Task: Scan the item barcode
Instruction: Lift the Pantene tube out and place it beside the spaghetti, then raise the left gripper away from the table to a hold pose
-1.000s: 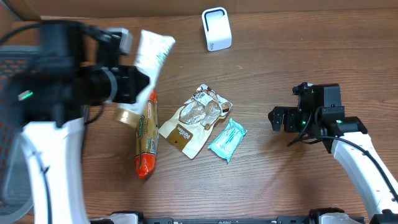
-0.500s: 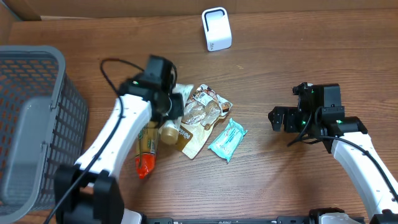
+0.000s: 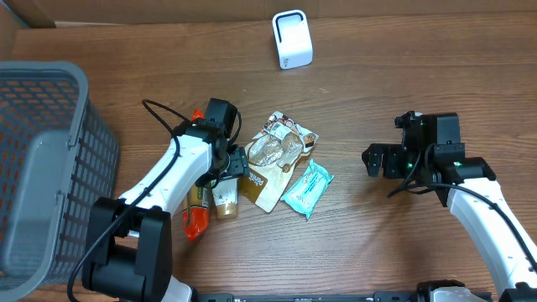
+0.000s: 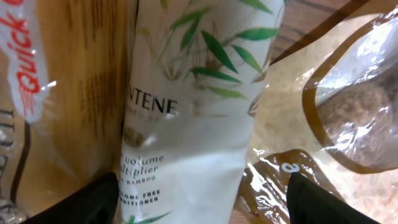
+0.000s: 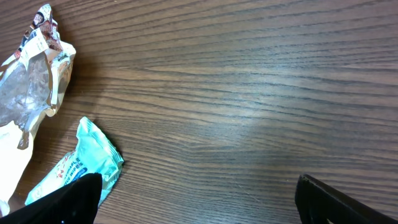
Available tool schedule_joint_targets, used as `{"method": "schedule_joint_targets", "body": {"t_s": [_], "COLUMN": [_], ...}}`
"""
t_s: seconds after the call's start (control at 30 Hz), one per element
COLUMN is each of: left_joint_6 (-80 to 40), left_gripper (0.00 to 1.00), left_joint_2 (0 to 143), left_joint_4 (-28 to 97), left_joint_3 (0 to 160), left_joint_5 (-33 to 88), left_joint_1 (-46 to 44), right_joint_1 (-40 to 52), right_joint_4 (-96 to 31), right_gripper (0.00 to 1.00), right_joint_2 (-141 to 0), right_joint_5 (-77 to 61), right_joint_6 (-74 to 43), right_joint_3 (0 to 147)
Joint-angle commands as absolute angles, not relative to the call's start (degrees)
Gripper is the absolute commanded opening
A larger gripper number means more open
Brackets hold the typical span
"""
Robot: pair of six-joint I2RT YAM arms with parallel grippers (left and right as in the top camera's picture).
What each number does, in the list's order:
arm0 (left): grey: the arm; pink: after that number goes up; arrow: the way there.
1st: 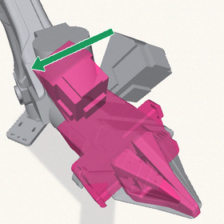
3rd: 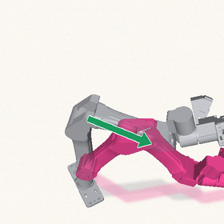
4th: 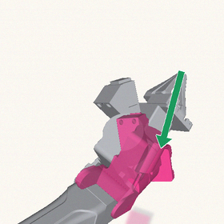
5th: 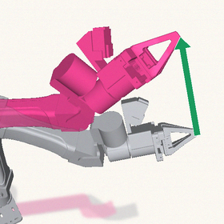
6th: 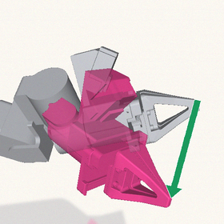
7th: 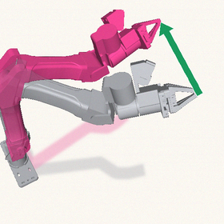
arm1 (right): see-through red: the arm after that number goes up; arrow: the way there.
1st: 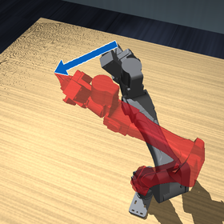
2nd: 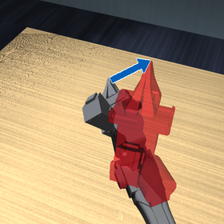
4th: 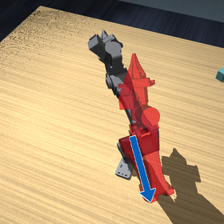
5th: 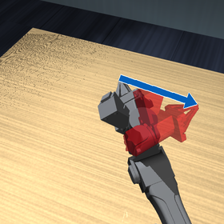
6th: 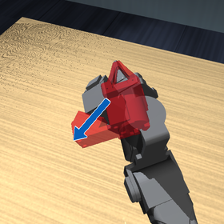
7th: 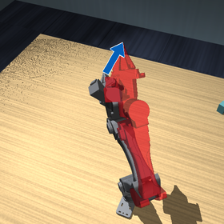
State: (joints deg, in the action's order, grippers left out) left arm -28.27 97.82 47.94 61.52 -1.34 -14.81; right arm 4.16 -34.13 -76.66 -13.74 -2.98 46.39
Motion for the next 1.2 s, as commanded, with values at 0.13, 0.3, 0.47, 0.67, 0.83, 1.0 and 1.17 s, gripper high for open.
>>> {"method": "schedule_joint_targets", "body": {"t_s": [0.13,0.3,0.47,0.67,0.83,1.0,1.17], "left_joint_6": [-24.1,-18.9,-14.9,-10.2,-6.0,0.1,12.2], "left_gripper": [0.79,0.79,0.81,0.94,1.00,1.00,1.00], "left_joint_2": [96.7,95.7,95.7,95.7,95.7,95.7,95.7], "left_joint_4": [54.3,61.8,68.5,78.8,82.6,85.0,84.9], "left_joint_3": [71.3,84.3,96.5,111.4,117.7,117.2,117.1], "left_joint_5": [-1.3,1.9,4.4,4.5,4.6,11.3,17.0], "left_joint_1": [-14.9,-15.0,-15.0,-12.2,-7.6,2.3,13.0], "right_joint_1": [4.4,4.4,4.4,4.4,4.4,4.4,4.4], "right_joint_4": [-33.9,-33.9,-33.9,-26.8,-26.2,-25.7,-26.1], "right_gripper": [1.00,1.00,1.00,1.00,1.00,1.00,1.00], "right_joint_2": [-76.6,-76.6,-76.6,-76.6,-76.6,-76.6,-76.6], "right_joint_5": [-14.2,-14.2,-14.2,-14.2,-14.3,-16.0,-18.4], "right_joint_6": [-3.0,-3.0,-3.0,-3.0,-3.0,-3.0,-3.0], "right_joint_3": [47.5,47.5,47.5,47.5,47.5,47.5,47.5]}}
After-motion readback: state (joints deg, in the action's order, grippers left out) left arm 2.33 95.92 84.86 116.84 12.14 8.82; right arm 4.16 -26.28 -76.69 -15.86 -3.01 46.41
